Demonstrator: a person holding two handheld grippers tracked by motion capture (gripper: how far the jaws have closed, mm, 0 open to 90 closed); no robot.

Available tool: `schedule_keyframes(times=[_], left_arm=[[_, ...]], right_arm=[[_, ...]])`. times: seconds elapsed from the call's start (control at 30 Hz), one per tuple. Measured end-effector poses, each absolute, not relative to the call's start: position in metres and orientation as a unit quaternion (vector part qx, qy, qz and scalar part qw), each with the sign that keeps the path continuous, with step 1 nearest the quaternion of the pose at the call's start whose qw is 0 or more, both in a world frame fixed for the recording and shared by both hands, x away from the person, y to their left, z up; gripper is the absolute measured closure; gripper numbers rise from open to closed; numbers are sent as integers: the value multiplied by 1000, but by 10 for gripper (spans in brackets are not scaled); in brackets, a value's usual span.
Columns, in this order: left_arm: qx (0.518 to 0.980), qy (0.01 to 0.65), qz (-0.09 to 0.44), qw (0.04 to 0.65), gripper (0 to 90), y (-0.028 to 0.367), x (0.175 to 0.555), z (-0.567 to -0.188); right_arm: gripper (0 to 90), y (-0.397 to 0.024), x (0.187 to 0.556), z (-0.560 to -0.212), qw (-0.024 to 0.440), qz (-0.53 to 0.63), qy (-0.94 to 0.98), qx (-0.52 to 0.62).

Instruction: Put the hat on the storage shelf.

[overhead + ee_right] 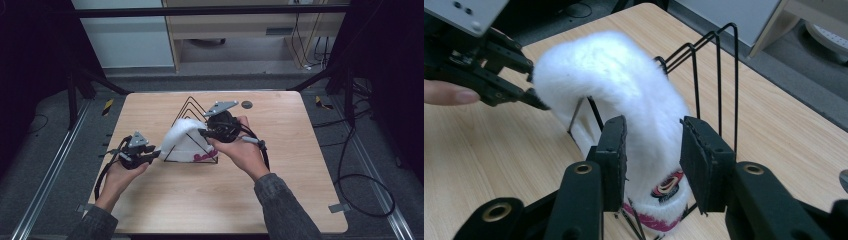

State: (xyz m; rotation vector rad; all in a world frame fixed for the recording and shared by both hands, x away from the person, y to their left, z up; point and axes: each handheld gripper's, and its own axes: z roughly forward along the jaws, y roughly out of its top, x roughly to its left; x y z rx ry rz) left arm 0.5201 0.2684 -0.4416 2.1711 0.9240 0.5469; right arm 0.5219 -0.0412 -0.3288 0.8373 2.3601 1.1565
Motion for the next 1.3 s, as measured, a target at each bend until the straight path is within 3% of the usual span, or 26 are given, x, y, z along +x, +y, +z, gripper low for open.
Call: schedule_keyframes(times=[0.27,0.4,0.43,0.47,0.5,0.63,0.67,0.73,0.77,0.83,0.87,1.0,1.3], left_arm=[[821,372,239,361,548,272,507,-428],[807,380,248,377,419,267,497,-423],[804,383,249,381,329,264,495,-421],[800,385,249,386,329,263,494,-419],[794,388,251,395,242,260,490,-417],[785,397,248,405,155,258,486,-415],[780,401,249,412,110,256,483,-415],[777,400,255,413,98,254,481,-415],[777,399,260,412,77,253,478,-416],[778,398,262,410,66,253,477,-417],[779,397,266,407,62,255,474,-420],[777,399,261,410,56,261,471,-430],[790,389,260,396,53,274,471,-442]], right_arm=[[617,-49,517,-331,191,415,836,303],[590,-54,513,-331,193,419,832,307],[563,-57,511,-331,194,422,829,311],[563,-57,511,-331,194,422,829,311],[517,-60,510,-331,199,424,826,315],[448,-64,508,-329,204,429,820,321],[376,-67,507,-328,204,434,815,325],[354,-68,506,-328,203,436,813,327],[283,-72,505,-327,210,437,810,331],[253,-74,504,-326,214,439,807,333],[175,-80,503,-325,218,446,800,337],[92,-93,498,-327,238,446,792,342],[68,-143,485,-344,248,445,779,365]])
